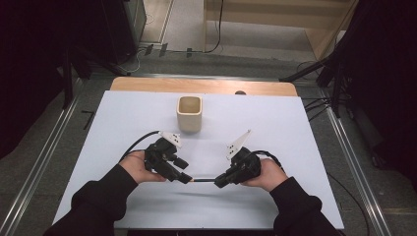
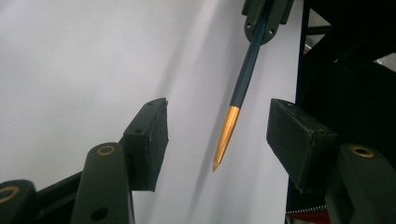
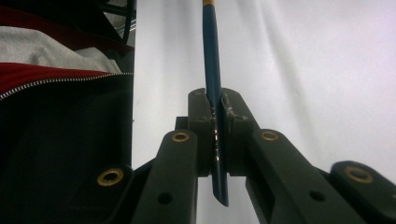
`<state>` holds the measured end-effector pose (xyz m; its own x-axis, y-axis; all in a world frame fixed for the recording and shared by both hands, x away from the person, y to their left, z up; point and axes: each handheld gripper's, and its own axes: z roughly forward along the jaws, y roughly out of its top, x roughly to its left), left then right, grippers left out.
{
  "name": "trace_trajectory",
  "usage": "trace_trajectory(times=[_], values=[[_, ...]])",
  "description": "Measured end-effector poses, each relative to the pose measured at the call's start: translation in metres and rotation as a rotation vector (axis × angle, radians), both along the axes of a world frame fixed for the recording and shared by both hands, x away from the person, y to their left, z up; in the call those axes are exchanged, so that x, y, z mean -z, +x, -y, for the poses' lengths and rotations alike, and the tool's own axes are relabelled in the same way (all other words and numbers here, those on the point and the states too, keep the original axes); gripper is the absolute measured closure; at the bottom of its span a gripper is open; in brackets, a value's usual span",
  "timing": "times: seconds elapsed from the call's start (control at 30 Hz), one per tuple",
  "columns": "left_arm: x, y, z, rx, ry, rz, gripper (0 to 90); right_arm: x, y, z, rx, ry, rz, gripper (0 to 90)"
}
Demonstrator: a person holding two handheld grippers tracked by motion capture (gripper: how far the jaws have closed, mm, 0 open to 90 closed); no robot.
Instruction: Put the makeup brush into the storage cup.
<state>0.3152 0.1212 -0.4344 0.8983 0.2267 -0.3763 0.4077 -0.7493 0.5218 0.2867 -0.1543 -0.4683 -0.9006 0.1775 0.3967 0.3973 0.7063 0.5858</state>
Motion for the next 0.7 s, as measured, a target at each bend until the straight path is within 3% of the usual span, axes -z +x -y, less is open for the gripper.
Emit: trace_trajectory(times=[0.27,0.33,0.7], values=[[0.001,0.002,-0.008,-0.059,-0.015,-0.002,36.9,0.002,-0.005,0.007,0.062,-0.018,-0.006,84.9],[0.001,0.001,-0.011,-0.087,-0.023,0.011,36.3,0.001,-0.010,0.010,0.104,-0.011,-0.024,84.9],[0.001,0.000,-0.020,-0.175,-0.057,0.010,34.5,-0.004,-0.022,0.025,0.299,-0.007,0.010,84.9]])
